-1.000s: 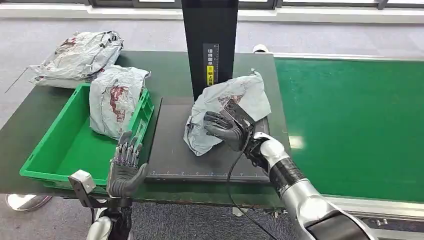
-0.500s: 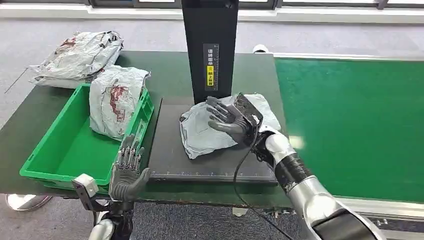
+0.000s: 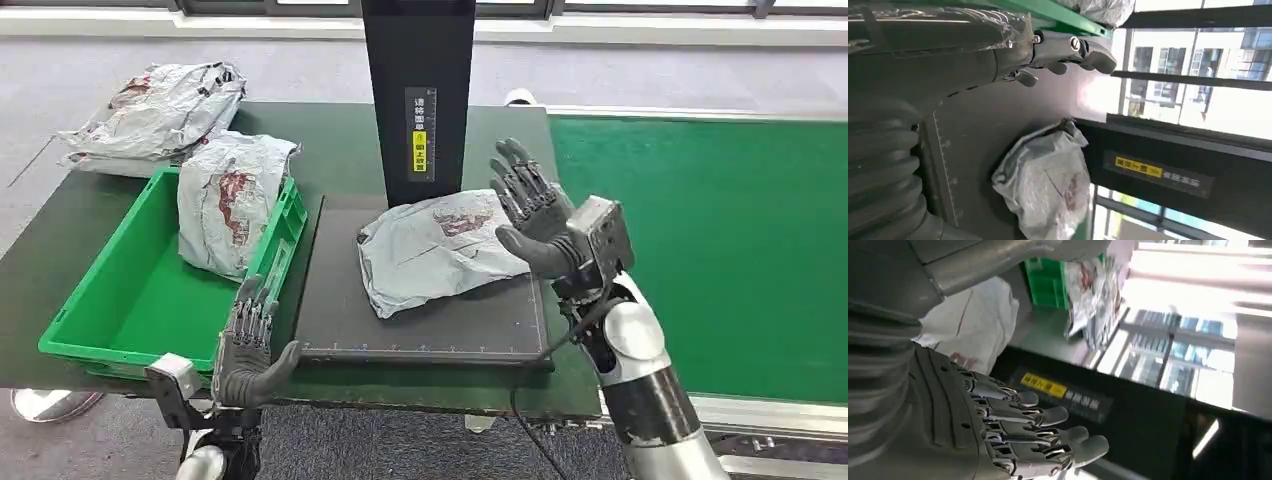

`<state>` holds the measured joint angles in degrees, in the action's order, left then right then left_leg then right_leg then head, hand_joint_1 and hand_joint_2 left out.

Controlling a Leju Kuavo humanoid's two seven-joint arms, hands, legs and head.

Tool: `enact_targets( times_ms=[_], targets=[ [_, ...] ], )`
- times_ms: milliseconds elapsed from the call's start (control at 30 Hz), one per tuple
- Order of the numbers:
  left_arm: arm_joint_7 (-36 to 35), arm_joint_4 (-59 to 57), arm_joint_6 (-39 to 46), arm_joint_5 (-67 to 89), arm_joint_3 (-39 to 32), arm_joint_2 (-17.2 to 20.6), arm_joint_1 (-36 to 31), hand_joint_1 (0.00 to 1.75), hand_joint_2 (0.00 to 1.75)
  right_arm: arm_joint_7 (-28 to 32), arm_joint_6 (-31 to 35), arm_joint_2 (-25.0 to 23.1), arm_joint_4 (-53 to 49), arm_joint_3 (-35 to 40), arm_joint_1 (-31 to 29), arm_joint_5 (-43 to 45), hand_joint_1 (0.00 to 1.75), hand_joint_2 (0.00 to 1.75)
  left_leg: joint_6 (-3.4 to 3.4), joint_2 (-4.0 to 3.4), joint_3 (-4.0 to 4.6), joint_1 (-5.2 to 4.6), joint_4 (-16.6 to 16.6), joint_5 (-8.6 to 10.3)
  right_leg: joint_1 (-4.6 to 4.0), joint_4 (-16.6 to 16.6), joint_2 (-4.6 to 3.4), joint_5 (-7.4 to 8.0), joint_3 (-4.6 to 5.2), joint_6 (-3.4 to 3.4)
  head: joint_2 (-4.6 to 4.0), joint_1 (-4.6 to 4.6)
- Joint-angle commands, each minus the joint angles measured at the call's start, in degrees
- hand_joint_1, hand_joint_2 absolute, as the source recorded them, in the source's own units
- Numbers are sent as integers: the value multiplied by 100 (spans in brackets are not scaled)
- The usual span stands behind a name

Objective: Moved the parcel from conveyor to table for the left to box.

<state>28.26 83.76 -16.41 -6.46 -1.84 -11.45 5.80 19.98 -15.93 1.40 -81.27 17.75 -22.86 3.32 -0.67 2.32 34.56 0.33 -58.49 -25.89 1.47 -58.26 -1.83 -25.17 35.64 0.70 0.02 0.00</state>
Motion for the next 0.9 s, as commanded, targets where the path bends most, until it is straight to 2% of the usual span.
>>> enact_targets(
  times_ms=[33, 67, 100, 200, 300, 433, 600, 733, 900],
  targets=[
    [-437, 55, 1221, 2334, 627, -18, -411, 0, 175, -52, 439, -430, -1356, -337, 1524, -187, 0, 175, 0, 9, -7, 4, 5, -3, -9, 6, 34, -9, -17, -8, 0, 0],
    [-440, 20, 1238, 2349, 638, -36, -442, 0, 175, -3, 460, -433, -1324, -316, 1541, -198, 0, 175, 0, 27, -20, 11, 13, 0, -18, 19, 63, -13, -41, -12, 0, 0],
    [-614, -142, 1757, 3464, 964, 68, -623, 0, 175, -206, 588, -586, -1063, -339, 1727, -53, 0, 175, 0, 18, -11, 7, 9, -1, -14, 12, 46, -12, -25, -11, -2, 0],
    [-805, -415, 2042, 4334, 1416, 168, -926, 0, 175, -179, 669, -783, -327, -295, 1868, 246, 0, 175, -4, 15, -12, 5, 11, -2, -12, 13, 34, -10, -23, -12, 0, 0],
    [-1141, -998, 2019, 5103, 2084, 413, -1360, 0, 175, -126, 587, -925, 90, -192, 1861, 181, 0, 175, -5, 11, -22, 5, 18, 0, -15, 19, 38, -9, -33, -15, 0, 0],
    [-1457, -2082, 2121, 5465, 2464, 486, -1879, 0, 175, -64, 514, -1020, 41, -215, 1857, 85, 0, 175, -5, 4, -21, -1, 16, 0, -6, 12, 28, -7, -26, -15, 0, 0],
    [-1647, -2991, 2047, 5579, 2735, 531, -2172, 0, 175, -155, 484, -1105, 138, -325, 1832, 49, 0, 175, -7, -16, -54, 10, 40, 2, -23, 45, 38, 0, -63, -27, 0, 0],
    [-1835, -3905, 2018, 5516, 2819, 467, -2673, 0, 175, -161, 408, -1158, 324, -343, 1702, 36, 0, 175, -8, -14, -26, 3, 14, -3, -11, 14, 12, -3, -28, -18, 0, 0],
    [-2015, -4461, 2088, 5428, 2746, 458, -3056, 0, 175, -154, 397, -1147, 367, -276, 1664, 48, 0, 175, -8, -22, -35, 7, 19, -2, -18, 22, 20, -1, -38, -22, 0, 0]
  ],
)
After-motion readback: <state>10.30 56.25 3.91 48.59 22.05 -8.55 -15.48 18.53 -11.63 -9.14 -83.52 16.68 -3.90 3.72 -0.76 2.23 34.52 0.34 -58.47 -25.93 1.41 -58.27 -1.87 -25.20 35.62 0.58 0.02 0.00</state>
